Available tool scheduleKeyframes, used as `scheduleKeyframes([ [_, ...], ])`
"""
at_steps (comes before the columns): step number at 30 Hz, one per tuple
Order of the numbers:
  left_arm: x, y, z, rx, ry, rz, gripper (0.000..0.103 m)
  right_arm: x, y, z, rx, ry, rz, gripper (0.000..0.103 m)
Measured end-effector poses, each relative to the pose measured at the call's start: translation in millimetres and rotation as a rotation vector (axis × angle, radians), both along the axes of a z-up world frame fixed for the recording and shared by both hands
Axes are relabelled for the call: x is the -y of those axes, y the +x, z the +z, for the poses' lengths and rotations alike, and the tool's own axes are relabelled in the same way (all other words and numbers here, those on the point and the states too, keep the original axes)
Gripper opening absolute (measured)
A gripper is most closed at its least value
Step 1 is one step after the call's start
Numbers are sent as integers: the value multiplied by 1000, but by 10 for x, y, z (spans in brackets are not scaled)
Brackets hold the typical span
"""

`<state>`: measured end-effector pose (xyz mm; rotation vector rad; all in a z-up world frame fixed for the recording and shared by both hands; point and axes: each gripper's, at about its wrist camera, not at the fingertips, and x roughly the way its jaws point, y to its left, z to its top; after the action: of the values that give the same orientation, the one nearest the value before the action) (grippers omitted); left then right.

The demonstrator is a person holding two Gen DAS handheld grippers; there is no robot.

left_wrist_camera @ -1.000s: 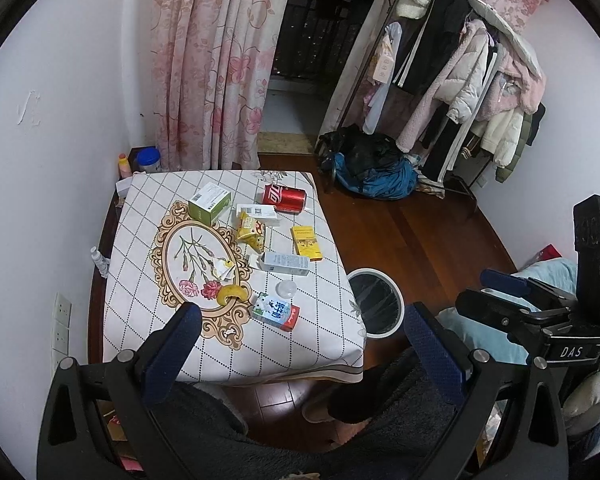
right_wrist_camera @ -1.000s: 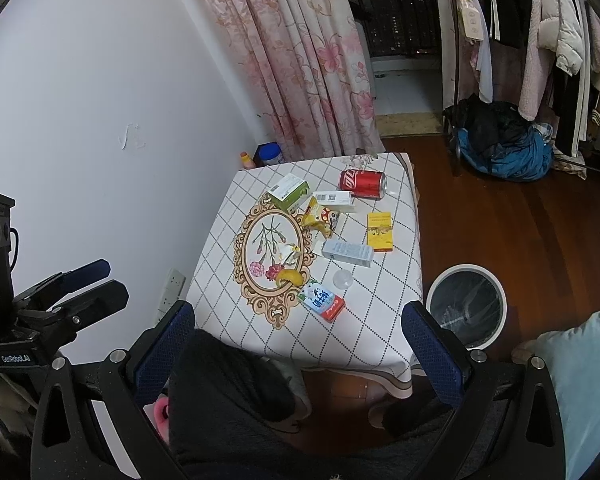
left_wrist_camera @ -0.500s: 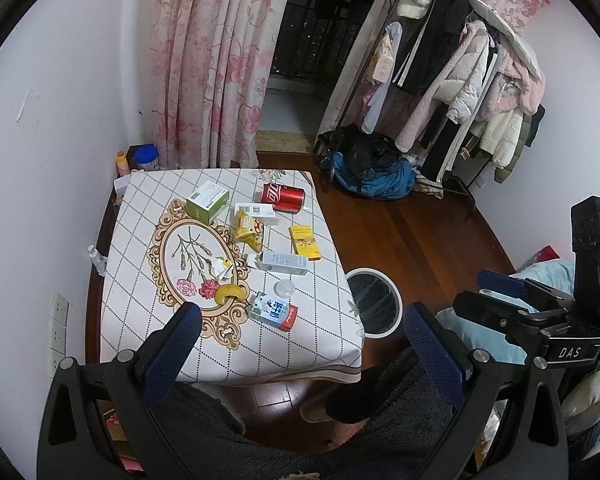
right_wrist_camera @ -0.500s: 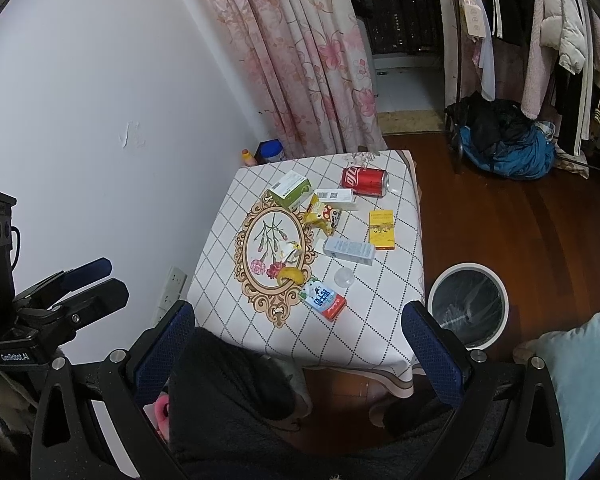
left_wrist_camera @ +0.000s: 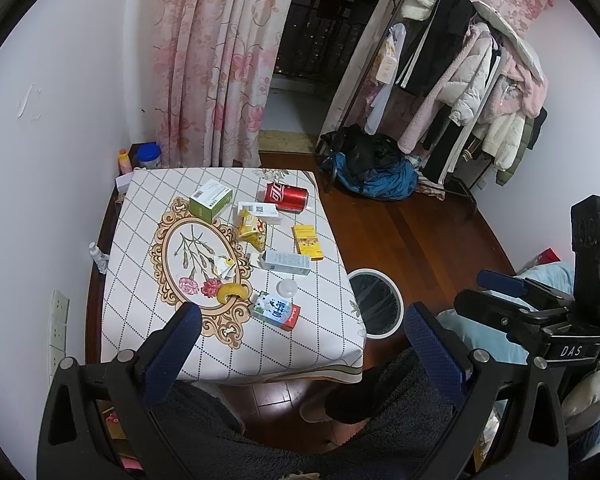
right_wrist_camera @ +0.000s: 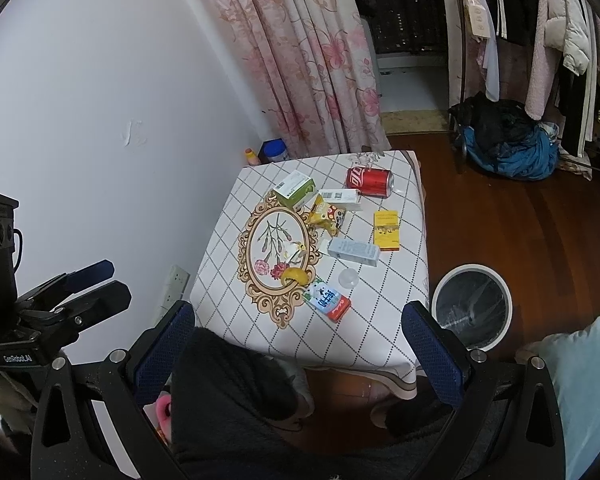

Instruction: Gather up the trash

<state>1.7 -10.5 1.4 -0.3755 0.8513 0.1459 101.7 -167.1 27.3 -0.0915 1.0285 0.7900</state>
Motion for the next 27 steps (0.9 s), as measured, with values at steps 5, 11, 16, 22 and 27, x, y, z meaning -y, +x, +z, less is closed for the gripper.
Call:
scheduleKeyframes([
  [5, 6, -3, 3, 0, -1, -2, 103, -7, -3, -2, 0, 0, 1, 103],
  [11, -15, -13, 1, 0, -4, -1, 103, -14, 4, 6, 2, 0, 0, 103],
  [16, -9, -19, 3, 0, -4, -1, 103, -16, 8, 4, 3, 2, -2, 103],
  [22, -11, -13, 10, -1, -4, -2, 103, -10, 19, 8, 2, 1, -2, 103],
  [27, 3, -19, 3, -2, -3, -4, 103, -8, 14, 6, 0, 4, -3, 103],
])
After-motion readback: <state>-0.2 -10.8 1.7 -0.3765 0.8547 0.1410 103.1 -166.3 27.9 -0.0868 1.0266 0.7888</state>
